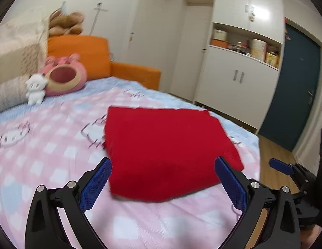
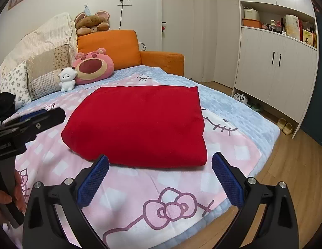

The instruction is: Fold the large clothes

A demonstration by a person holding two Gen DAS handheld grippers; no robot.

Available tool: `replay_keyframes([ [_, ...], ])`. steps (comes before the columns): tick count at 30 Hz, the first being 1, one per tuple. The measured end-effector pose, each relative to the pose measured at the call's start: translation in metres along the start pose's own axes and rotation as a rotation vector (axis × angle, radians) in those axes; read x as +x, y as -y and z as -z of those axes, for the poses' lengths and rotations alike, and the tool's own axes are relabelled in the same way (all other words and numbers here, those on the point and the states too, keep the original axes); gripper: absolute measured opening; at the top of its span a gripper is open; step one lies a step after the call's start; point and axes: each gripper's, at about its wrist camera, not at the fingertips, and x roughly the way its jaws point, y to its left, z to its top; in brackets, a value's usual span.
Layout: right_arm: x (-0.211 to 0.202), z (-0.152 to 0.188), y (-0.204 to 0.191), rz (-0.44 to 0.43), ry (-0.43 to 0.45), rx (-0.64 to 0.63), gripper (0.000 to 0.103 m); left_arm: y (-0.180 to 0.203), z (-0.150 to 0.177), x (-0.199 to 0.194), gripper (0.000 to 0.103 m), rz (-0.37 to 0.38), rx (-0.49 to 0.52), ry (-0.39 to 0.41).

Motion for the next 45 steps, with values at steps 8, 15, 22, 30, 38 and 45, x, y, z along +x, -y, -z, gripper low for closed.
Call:
replay_keyframes([
  [8, 0.015, 0.018, -0.001, -0.016, 0.007, -0.017, 0.098, -0.005, 0.019, 0.021, 0.100, -0.090, 0.010, -0.046],
  [15, 0.020, 0.024, -0.005, -0.043, 0.010, -0.021, 0.098, 0.006, 0.021, 0.025, 0.100, -0.125, 0.044, -0.039],
  [22, 0.016, 0.025, -0.006, -0.038, 0.040, -0.031, 0.098, 0.018, 0.023, 0.020, 0.100, -0.152, 0.083, -0.014],
  [30, 0.010, 0.022, -0.003, -0.041, 0.067, -0.012, 0.098, 0.026, 0.024, 0.016, 0.100, -0.193, 0.113, 0.009],
  [38, 0.013, 0.019, 0.001, -0.050, 0.072, -0.010, 0.098, 0.029, 0.027, 0.017, 0.100, -0.200, 0.104, 0.006],
  [45, 0.020, 0.021, 0.000, -0.099, 0.066, -0.015, 0.098, 0.031, 0.030, 0.018, 0.100, -0.227, 0.094, 0.010],
])
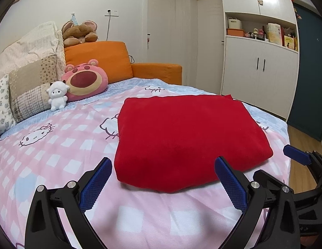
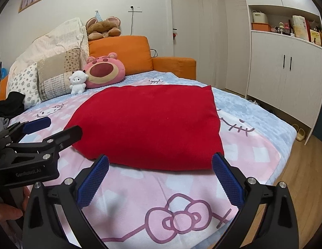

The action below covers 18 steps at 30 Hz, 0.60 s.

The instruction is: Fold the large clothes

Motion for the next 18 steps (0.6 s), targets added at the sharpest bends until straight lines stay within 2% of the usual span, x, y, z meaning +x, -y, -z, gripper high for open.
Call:
replay_keyframes([
  [18, -0.0045, -0.0028, 0.0081, 0.022, 0.018, 0.001, 0.098, 0.0034, -0.0003, -0.0003, 0.100, -0.011, -0.008, -0.001],
])
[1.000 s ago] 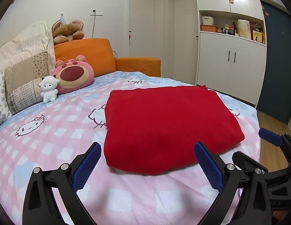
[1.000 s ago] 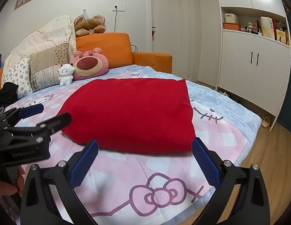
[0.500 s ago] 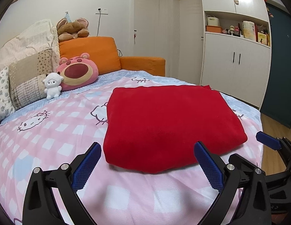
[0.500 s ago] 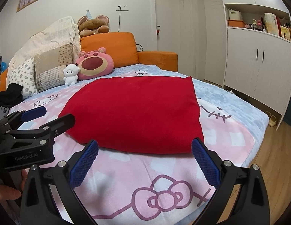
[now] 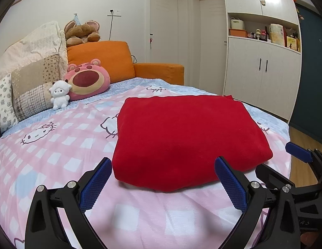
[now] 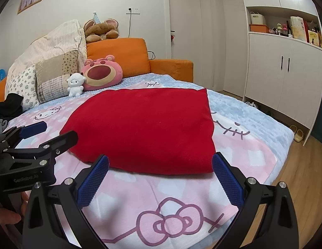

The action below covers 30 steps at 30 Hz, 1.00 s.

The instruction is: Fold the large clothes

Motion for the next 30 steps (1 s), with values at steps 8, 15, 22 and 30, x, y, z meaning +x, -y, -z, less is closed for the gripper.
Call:
replay_keyframes([
  [8, 0.001, 0.000, 0.002, 0.000, -0.004, -0.001, 0.098, 0.002, 0.000, -0.002, 0.100, -0.030, 0.004, 0.008],
  [15, 0.004, -0.002, 0.001, -0.002, -0.007, -0.005, 0.098, 0.001, 0.000, -0.001, 0.100, -0.035, 0.005, 0.005],
  [22, 0.005, -0.002, 0.000, 0.002, -0.011, -0.013, 0.098, -0.004, 0.002, 0.003, 0.100, -0.005, -0.018, 0.001],
  [30, 0.004, 0.000, -0.001, 0.013, -0.015, -0.021, 0.098, -0.007, 0.002, -0.007, 0.100, -0.138, -0.056, 0.086],
])
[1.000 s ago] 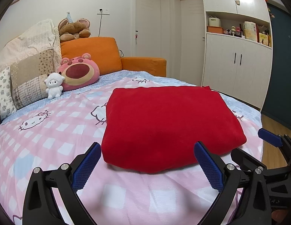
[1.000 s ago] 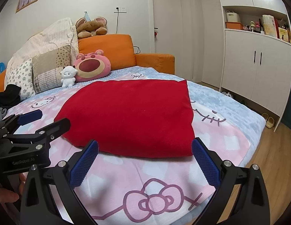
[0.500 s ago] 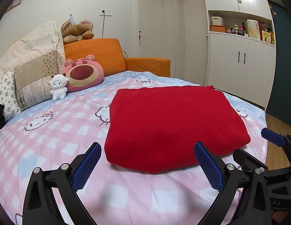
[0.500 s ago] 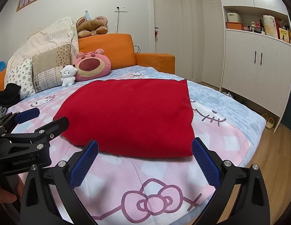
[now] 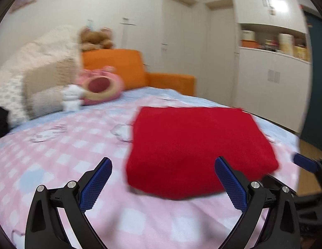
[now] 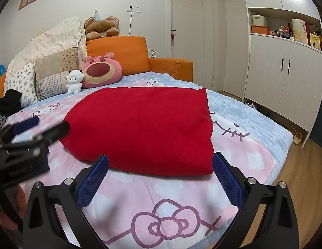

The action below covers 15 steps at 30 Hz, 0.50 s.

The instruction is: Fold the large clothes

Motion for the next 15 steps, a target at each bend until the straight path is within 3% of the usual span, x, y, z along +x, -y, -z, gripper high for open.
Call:
replay_keyframes([
  [1, 0.000, 0.000, 0.000, 0.000, -0.001, -0.002, 0.098, -0.001, 0.000, 0.001, 0.100, -0.018, -0.004, -0.007],
  [4, 0.000, 0.002, -0.001, 0.001, -0.008, -0.005, 0.098, -0.009, 0.001, 0.007, 0.100, 0.077, -0.043, -0.036],
  [7, 0.001, 0.003, -0.002, 0.004, -0.011, -0.005, 0.098, -0.017, 0.002, 0.008, 0.100, 0.111, -0.087, -0.034],
  [15, 0.002, 0.004, -0.002, 0.006, -0.015, -0.005, 0.098, -0.011, 0.004, 0.006, 0.100, 0.102, -0.036, -0.020],
])
